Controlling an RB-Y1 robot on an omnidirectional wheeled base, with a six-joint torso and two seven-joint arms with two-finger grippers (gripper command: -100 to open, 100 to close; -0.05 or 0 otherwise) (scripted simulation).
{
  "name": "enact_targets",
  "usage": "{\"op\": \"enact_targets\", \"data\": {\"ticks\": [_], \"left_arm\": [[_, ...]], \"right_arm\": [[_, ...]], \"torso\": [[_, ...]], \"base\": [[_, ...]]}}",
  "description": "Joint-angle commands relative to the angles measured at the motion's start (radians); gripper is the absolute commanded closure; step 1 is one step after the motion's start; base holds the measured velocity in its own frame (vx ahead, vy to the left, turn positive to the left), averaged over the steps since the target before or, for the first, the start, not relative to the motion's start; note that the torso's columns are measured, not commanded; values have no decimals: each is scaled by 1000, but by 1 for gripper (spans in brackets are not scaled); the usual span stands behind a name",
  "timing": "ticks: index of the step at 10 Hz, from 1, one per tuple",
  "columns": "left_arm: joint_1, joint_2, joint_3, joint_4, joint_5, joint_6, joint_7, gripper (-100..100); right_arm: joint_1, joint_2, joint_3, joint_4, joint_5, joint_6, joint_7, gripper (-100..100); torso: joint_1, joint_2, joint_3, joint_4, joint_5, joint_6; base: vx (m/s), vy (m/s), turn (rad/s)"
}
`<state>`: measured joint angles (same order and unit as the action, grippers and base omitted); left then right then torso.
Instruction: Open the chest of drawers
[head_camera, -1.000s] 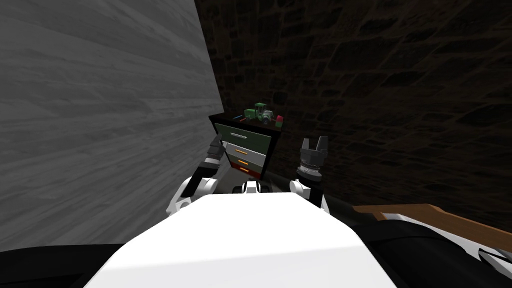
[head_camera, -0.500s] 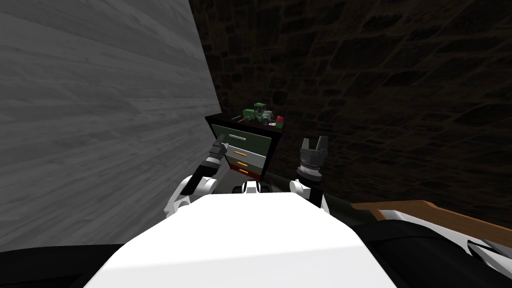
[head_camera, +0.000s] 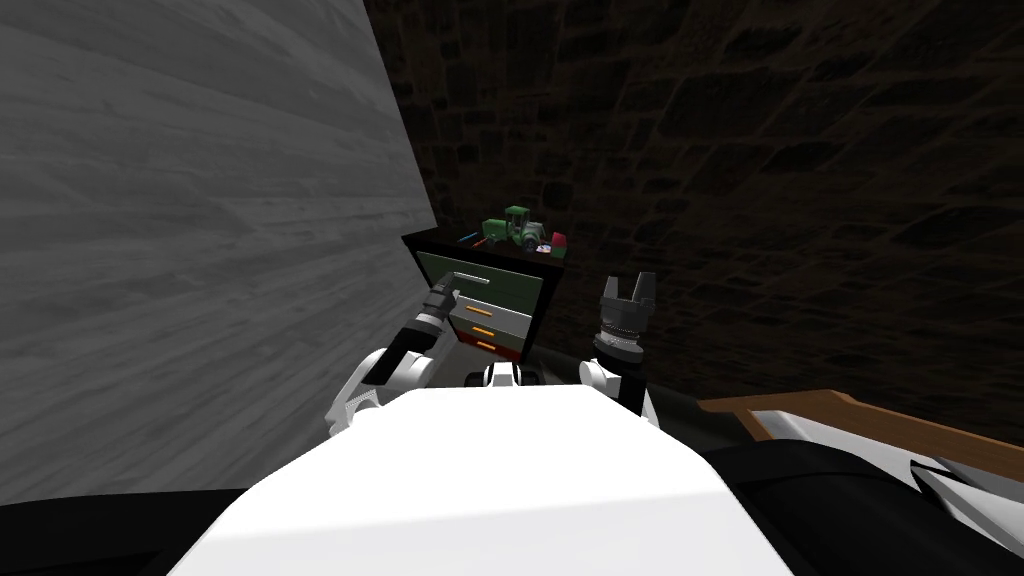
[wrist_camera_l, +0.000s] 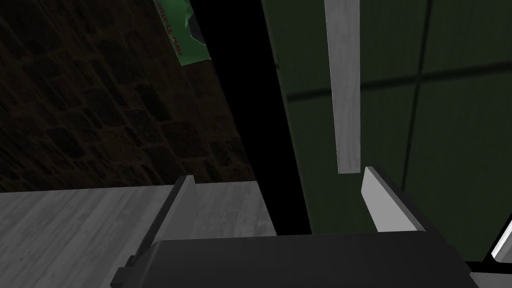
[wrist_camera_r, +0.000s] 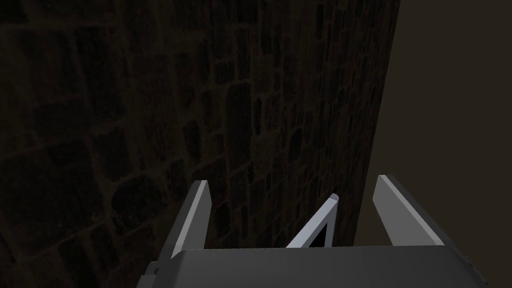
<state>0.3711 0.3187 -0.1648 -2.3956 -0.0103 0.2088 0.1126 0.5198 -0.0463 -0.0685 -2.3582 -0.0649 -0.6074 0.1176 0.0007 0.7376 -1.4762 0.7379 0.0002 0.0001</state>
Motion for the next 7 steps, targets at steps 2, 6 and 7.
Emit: {"op": "enact_targets", "data": {"ticks": [2, 6, 7], "left_arm": [[-15, 33, -11, -14, -6, 96, 21, -100], [-29, 71, -22, -28, -12, 193, 42, -100], [-33, 83, -25, -32, -14, 219, 48, -100]], "right_arm": [[0, 0, 0, 0, 0, 0, 0, 0], [0, 0, 0, 0, 0, 0, 0, 0], [0, 0, 0, 0, 0, 0, 0, 0]], "torso": [[-2, 0, 0, 0, -1, 0], [-1, 1, 0, 0, 0, 0], [-1, 0, 0, 0, 0, 0]], "base": [[46, 17, -71], [47, 22, -68], [50, 31, -77]]}}
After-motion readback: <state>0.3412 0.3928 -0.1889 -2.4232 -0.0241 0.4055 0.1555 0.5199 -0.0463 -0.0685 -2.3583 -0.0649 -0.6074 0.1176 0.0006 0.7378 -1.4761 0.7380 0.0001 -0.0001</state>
